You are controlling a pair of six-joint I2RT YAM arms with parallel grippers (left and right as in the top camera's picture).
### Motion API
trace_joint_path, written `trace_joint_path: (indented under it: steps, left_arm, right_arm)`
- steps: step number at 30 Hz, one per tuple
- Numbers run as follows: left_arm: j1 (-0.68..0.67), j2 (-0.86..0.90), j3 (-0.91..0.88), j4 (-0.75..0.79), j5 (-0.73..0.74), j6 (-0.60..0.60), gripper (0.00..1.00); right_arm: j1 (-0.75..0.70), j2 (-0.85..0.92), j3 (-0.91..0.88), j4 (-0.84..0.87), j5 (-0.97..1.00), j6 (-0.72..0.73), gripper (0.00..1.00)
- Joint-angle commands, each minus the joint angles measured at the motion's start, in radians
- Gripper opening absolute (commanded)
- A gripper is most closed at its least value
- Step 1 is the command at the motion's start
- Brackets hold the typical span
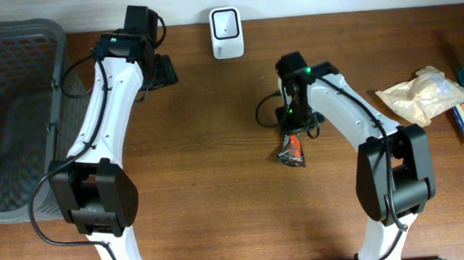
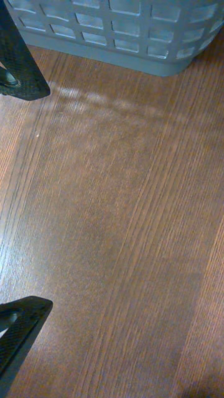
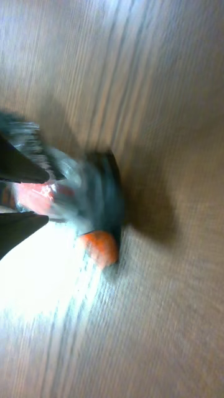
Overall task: Scan the item barcode
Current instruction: 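Move the right gripper over the dark snack packet and grasp it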
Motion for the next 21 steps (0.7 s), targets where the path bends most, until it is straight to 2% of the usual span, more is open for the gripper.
trace_joint_path:
  steps: [1, 4, 6, 8, 9, 10, 11, 15, 18, 20, 21]
  left_arm:
    - [-0.005, 0.016, 0.001, -0.002, -0.003, -0.013, 0.99]
    - [-0.005, 0.016, 0.001, -0.002, -0.003, -0.013, 0.99]
    - [-0.005, 0.016, 0.001, -0.002, -0.003, -0.013, 0.99]
    - [-0.005, 0.016, 0.001, -0.002, -0.003, -0.013, 0.99]
    - [-0.005, 0.016, 0.001, -0.002, -0.003, -0.013, 0.99]
    - [-0.005, 0.016, 0.001, -0.002, -0.003, -0.013, 0.99]
    - [-0.005, 0.016, 0.001, -0.002, -0.003, -0.013, 0.99]
    - [-0.005, 0.016, 0.001, -0.002, -0.003, -0.013, 0.99]
    - [-0.005, 0.016, 0.001, -0.002, -0.004, -0.013, 0.99]
    - [-0.005, 0.016, 0.001, -0.002, -0.003, -0.013, 0.99]
    - [-0.005, 0.016, 0.001, -0.002, -0.003, -0.013, 0.99]
  right_arm:
    - [0.003, 0.003, 0.090, -0.041, -0.052, 0.019, 0.12]
    - [0.003, 0.003, 0.151, -0.090, -0.076, 0.019, 0.13]
    - [0.003, 0.003, 0.164, -0.137, -0.069, 0.019, 0.39]
    - [0.003, 0.003, 0.160, -0.177, -0.070, 0.031, 0.50]
    - [0.003, 0.003, 0.150, -0.195, -0.070, 0.069, 0.64]
    - [0.005, 0.003, 0.141, -0.206, -0.070, 0.107, 0.90]
    - [0.006, 0.004, 0.130, -0.218, -0.071, 0.138, 0.99]
    - [0.011, 0.007, 0.058, -0.190, -0.086, 0.151, 0.98]
    - [0.010, 0.008, 0.008, -0.149, -0.179, 0.150, 0.99]
    - [0.010, 0.008, 0.002, -0.109, -0.164, 0.150, 0.61]
    - [0.010, 0.008, -0.002, -0.081, -0.164, 0.158, 0.60]
